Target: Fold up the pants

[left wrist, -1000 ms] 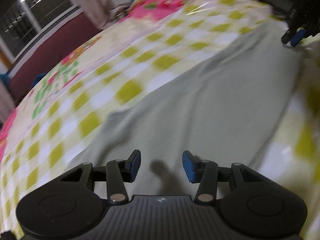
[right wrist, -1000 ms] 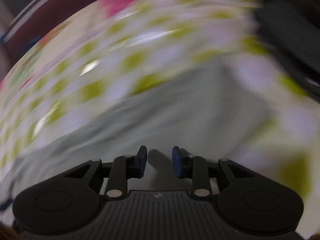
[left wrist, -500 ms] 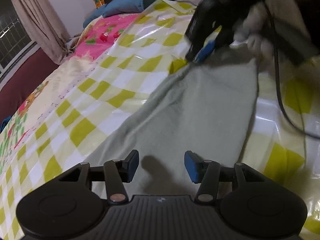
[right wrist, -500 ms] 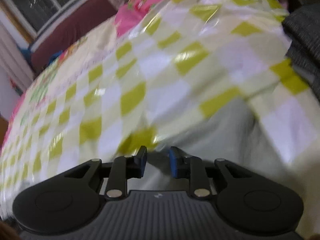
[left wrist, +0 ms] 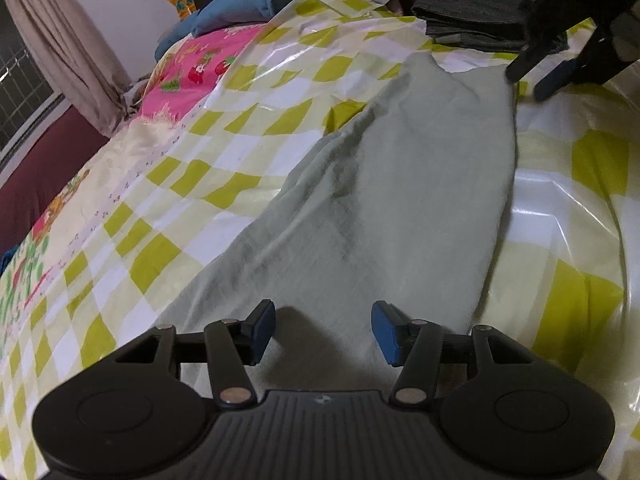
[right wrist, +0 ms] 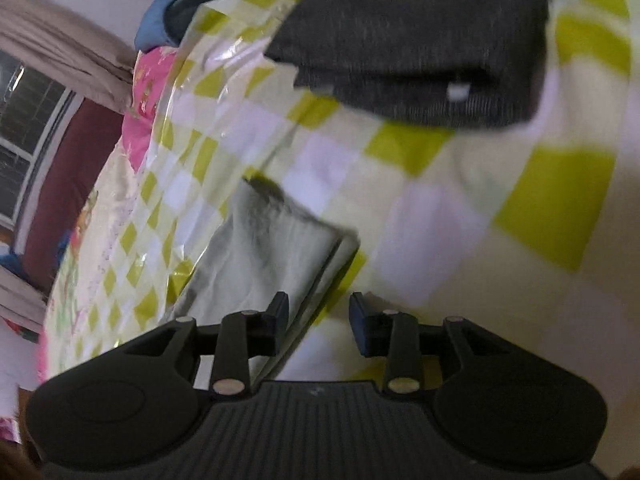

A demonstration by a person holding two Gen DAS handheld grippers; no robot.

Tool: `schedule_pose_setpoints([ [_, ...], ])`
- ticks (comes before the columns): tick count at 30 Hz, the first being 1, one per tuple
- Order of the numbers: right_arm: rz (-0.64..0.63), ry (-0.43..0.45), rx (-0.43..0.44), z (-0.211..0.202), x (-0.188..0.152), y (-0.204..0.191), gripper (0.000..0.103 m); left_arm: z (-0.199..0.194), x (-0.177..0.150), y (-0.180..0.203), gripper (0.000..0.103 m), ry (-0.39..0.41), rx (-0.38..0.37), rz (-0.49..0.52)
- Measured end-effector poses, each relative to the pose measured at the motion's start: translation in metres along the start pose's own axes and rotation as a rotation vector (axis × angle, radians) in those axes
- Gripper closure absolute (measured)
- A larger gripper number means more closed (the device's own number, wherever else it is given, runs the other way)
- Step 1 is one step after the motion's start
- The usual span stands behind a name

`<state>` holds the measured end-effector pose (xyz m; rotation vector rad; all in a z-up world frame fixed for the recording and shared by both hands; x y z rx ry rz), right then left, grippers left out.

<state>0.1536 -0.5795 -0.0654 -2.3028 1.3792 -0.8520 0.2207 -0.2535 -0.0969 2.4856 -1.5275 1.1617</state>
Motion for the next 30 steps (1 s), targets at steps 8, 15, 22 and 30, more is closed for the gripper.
schedule_pose_setpoints([
  [8, 0.068, 0.019, 0.12, 0.03, 0.008, -0.014, 0.065, -0.008, -0.005, 0.005, 0.036, 0.025, 0.03, -0.01],
  [15, 0.007, 0.017, 0.186, 0.049, -0.009, -0.041, 0.094, -0.004, -0.006, 0.007, 0.035, 0.111, 0.038, -0.042],
  [22, 0.031, 0.145, 0.157, 0.021, 0.007, -0.03, 0.1, -0.012, -0.014, 0.012, 0.032, 0.185, 0.046, -0.118],
  [30, 0.015, 0.135, 0.279, 0.015, -0.012, -0.029, 0.099, -0.016, -0.019, 0.025, 0.019, 0.153, 0.136, -0.106],
])
Point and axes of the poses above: each gripper's, at about its wrist camera, not at the fingertips, and z roughly the way its jaws point, y to its right, x to its top, the point moved 10 cm from there along z, roughly the way its jaws point, and after that the axes turned 3 degrees about z, right-handed, at the moved point
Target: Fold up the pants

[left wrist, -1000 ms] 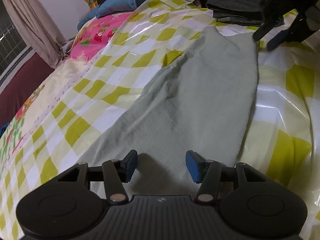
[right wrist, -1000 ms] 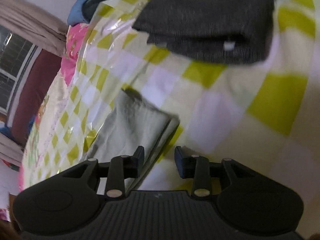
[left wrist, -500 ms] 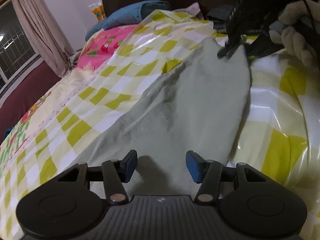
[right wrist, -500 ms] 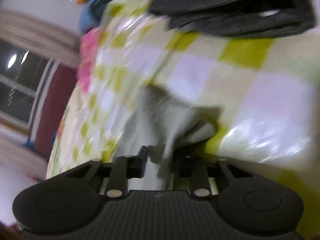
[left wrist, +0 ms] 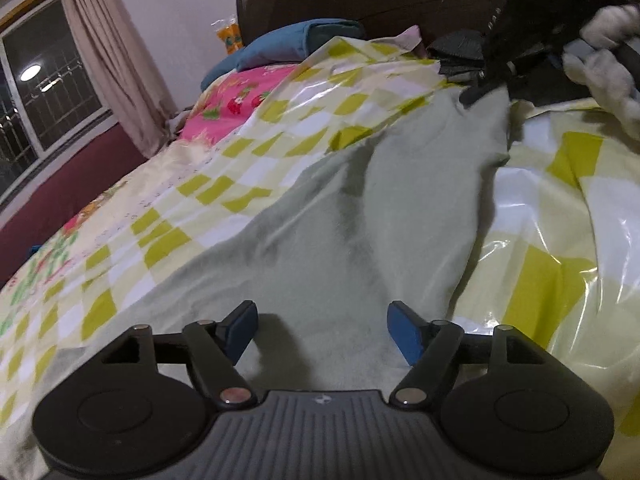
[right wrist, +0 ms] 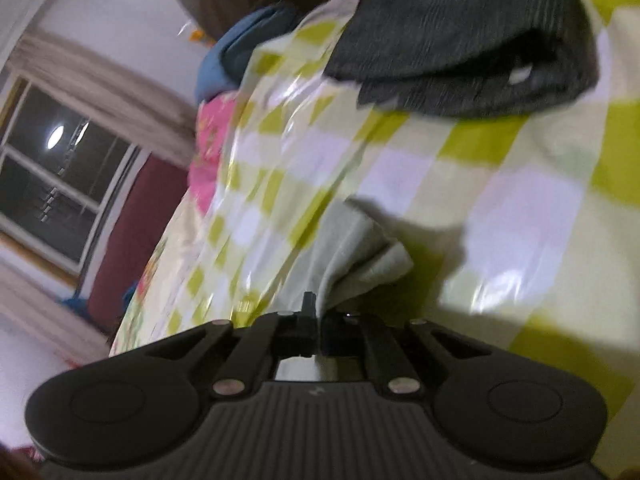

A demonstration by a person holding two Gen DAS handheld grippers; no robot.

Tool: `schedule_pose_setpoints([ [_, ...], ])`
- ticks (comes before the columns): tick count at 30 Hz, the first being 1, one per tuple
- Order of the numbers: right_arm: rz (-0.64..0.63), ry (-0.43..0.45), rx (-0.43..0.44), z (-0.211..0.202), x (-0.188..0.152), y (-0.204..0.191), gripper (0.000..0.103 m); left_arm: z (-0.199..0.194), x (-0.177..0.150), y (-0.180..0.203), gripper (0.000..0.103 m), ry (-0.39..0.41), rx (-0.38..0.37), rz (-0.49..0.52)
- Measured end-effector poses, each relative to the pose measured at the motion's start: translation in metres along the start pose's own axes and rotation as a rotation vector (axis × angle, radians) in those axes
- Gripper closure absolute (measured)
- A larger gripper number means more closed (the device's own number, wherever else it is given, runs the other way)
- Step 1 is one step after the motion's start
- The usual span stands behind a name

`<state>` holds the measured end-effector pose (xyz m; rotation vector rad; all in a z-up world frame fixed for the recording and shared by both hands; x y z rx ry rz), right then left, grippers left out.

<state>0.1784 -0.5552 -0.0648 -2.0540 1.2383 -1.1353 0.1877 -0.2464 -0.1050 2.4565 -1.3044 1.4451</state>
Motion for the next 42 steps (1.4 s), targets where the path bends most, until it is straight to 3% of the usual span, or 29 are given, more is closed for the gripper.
schedule_pose_setpoints([
  [1, 0.021, -0.015, 0.015, 0.002, -0.004, 0.004, 0.093, -0.002, 0.001, 0.001, 0.019, -0.008, 0.017, 0.013],
  [3, 0.052, -0.019, 0.03, 0.003, -0.005, 0.012, 0.092, -0.009, 0.002, 0.005, 0.019, -0.025, 0.04, 0.041],
  [7, 0.103, -0.029, 0.062, 0.004, -0.003, 0.02, 0.079, -0.016, 0.004, 0.012, 0.019, -0.054, 0.059, 0.095],
  [10, 0.101, -0.004, 0.065, 0.005, 0.001, 0.018, 0.077, -0.014, 0.007, 0.011, 0.018, -0.073, 0.063, 0.113],
  [15, 0.128, 0.037, 0.025, 0.015, 0.007, 0.029, 0.087, -0.008, 0.008, 0.009, 0.017, -0.092, 0.047, 0.078],
  [17, 0.115, 0.045, 0.003, 0.017, 0.01, 0.029, 0.099, -0.005, 0.008, 0.009, 0.017, -0.093, 0.044, 0.057],
  [22, 0.156, 0.111, 0.026, -0.001, 0.028, 0.031, 0.099, -0.004, 0.015, 0.014, 0.017, -0.063, 0.01, 0.025],
  [25, 0.179, 0.142, 0.027, -0.01, 0.039, 0.028, 0.099, 0.001, 0.019, 0.021, 0.018, -0.076, -0.071, -0.049],
  [29, 0.137, 0.176, 0.062, -0.029, 0.049, 0.001, 0.099, 0.0, 0.025, 0.026, 0.018, -0.048, -0.115, -0.066],
  [33, -0.013, 0.168, 0.067, -0.04, 0.039, -0.049, 0.099, -0.017, 0.023, 0.012, 0.018, -0.007, -0.114, -0.1],
  [38, -0.194, 0.076, 0.149, -0.032, -0.014, -0.137, 0.099, -0.052, -0.006, -0.045, 0.017, 0.016, 0.004, -0.155],
  [42, -0.38, -0.056, 0.229, -0.007, -0.095, -0.22, 0.099, -0.086, -0.05, -0.099, 0.017, -0.004, 0.142, -0.2],
])
Point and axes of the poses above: each gripper's, at about its wrist camera, not at the fingertips, and z roughly the way its jaws point, y to its right, x to its top, the point moved 10 cm from there along z, roughly the way its jaws point, and after that the axes turned 3 degrees about z, right-handed, at the moved point
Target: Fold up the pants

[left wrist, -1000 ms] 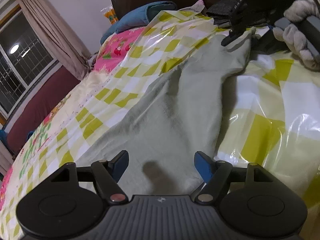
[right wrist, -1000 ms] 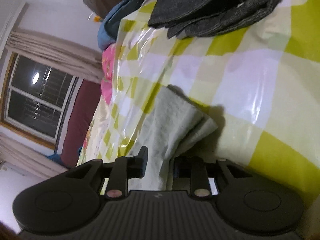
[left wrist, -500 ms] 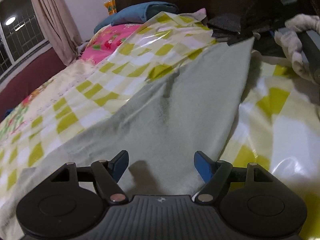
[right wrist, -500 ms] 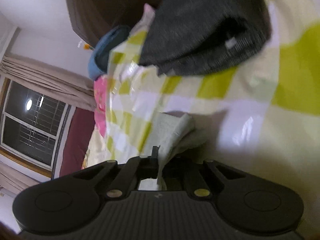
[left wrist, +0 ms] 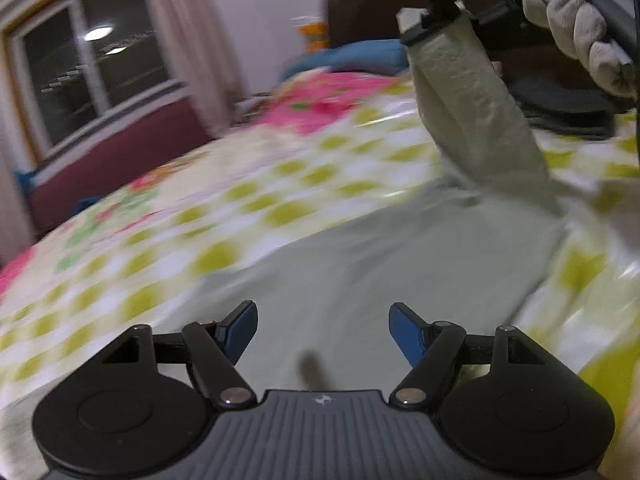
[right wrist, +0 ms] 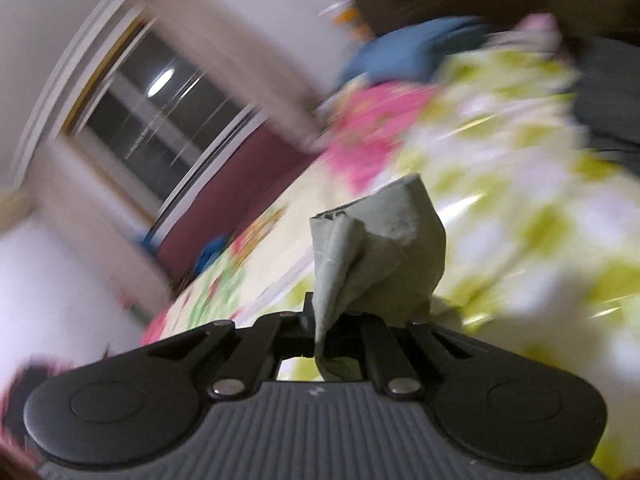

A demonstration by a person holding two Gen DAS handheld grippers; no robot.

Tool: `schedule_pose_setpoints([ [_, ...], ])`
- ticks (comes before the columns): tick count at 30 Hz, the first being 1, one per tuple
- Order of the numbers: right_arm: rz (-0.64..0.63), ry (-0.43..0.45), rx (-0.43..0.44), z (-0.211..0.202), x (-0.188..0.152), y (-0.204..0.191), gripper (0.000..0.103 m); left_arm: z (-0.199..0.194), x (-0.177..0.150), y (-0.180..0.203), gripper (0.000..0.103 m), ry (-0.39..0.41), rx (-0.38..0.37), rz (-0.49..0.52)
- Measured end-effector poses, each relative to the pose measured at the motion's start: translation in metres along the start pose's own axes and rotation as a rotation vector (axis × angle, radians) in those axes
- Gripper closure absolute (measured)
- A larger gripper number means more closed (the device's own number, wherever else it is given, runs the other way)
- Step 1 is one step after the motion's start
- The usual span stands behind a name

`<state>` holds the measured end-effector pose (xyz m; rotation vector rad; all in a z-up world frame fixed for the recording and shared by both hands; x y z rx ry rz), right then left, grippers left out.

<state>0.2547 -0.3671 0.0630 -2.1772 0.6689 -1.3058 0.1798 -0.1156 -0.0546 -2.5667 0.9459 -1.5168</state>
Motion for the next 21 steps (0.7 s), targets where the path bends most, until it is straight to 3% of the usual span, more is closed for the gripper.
schedule_pose_setpoints([
  [3, -0.139, -0.107, 0.054, 0.041, -0.05, -0.067, 0.099, -0.017, -0.032, -0.053, 0.017, -0.032, 0.137, -0.041],
  [8, -0.353, -0.323, 0.14, 0.1, -0.17, -0.167, 0.099, -0.043, -0.09, -0.12, 0.017, -0.11, 0.332, -0.109],
  [11, -0.51, -0.398, 0.155, 0.121, -0.237, -0.207, 0.099, -0.05, -0.115, -0.138, 0.017, -0.147, 0.353, -0.129],
  [15, -0.699, -0.471, 0.15, 0.129, -0.314, -0.23, 0.099, -0.054, -0.136, -0.149, 0.014, -0.139, 0.316, -0.187],
  [18, -0.739, -0.504, 0.144, 0.125, -0.337, -0.232, 0.099, -0.054, -0.138, -0.153, 0.011, -0.119, 0.299, -0.188],
  [21, -0.798, -0.467, 0.13, 0.123, -0.337, -0.236, 0.099, -0.05, -0.14, -0.154, 0.01, -0.118, 0.279, -0.194],
])
Point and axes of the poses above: each gripper's, at about its wrist camera, not at the fingertips, and z roughly the way its jaws point, y to its right, x to its top, the point moved 10 cm from there along z, roughly the way its jaws point, and after that the axes turned 3 degrees about z, right-handed, at the moved point
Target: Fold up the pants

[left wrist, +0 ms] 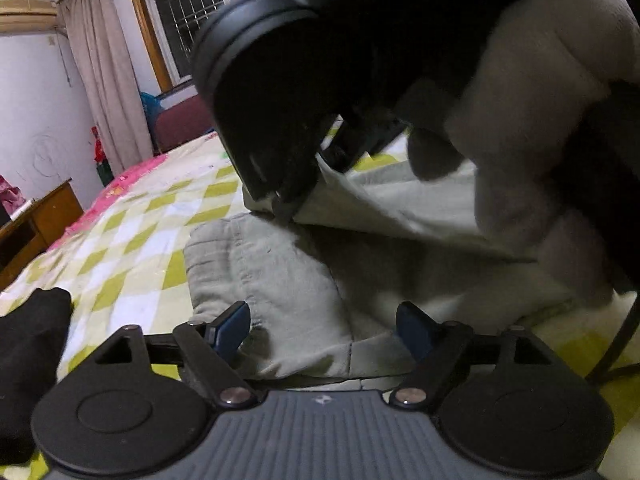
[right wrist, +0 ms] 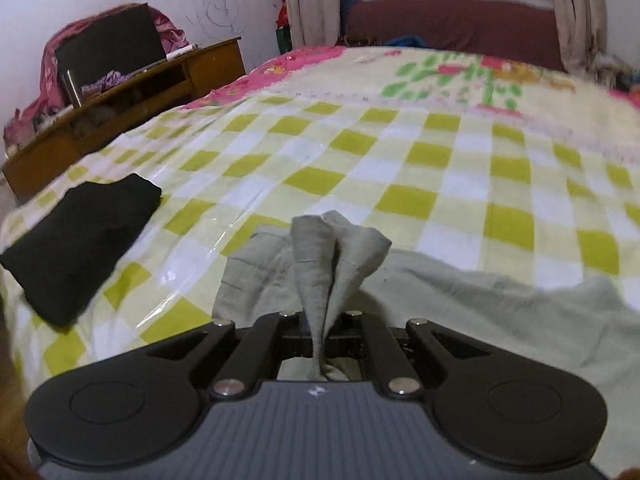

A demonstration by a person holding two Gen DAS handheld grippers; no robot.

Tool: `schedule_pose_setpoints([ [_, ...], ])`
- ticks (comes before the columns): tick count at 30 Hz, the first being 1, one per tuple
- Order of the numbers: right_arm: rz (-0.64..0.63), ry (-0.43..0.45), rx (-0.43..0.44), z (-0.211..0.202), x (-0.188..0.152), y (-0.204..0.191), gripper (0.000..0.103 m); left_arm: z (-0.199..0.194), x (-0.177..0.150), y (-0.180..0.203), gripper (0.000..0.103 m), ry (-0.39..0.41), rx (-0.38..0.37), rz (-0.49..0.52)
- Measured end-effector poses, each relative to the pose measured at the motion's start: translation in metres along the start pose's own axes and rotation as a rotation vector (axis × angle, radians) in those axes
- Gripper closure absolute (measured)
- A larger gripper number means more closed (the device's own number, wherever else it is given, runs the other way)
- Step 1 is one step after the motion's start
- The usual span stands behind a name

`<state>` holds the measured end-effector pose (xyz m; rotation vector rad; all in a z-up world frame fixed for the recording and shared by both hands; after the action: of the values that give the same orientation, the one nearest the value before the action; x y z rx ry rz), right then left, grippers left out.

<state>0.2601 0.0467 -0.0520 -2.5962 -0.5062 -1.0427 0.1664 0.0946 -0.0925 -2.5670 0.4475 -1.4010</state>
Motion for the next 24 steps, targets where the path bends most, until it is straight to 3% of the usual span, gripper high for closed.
schedule_pose_setpoints([
  [4, -0.02, -0.019, 0.003, 0.01, 0.008, -0.004, 0.099, 0.0, -0.003, -0.006, 0.009, -0.006, -0.032, -0.033],
  [16, -0.1, -0.045, 0.085, 0.014, 0.003, -0.045, 0.099, -0.004, -0.012, -0.019, 0.008, -0.003, -0.028, -0.014],
  [21, -0.128, -0.122, 0.157, 0.02, -0.01, -0.059, 0.089, -0.017, -0.008, -0.019, 0.008, -0.008, -0.024, -0.007],
  [24, -0.077, -0.134, 0.231, 0.014, -0.014, -0.065, 0.085, -0.025, -0.009, -0.021, 0.008, -0.007, -0.011, 0.004],
])
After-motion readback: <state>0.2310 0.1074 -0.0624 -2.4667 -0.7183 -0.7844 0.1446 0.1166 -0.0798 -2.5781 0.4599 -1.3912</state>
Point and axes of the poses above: each gripper's, at about its wrist camera, not at the fingertips, and z roughly the way its jaws point, y to its right, x to its top, the point moved 10 cm from there along z, roughly the way its jaws point, and after that the axes turned 3 degrees about z, right-handed, at the moved point
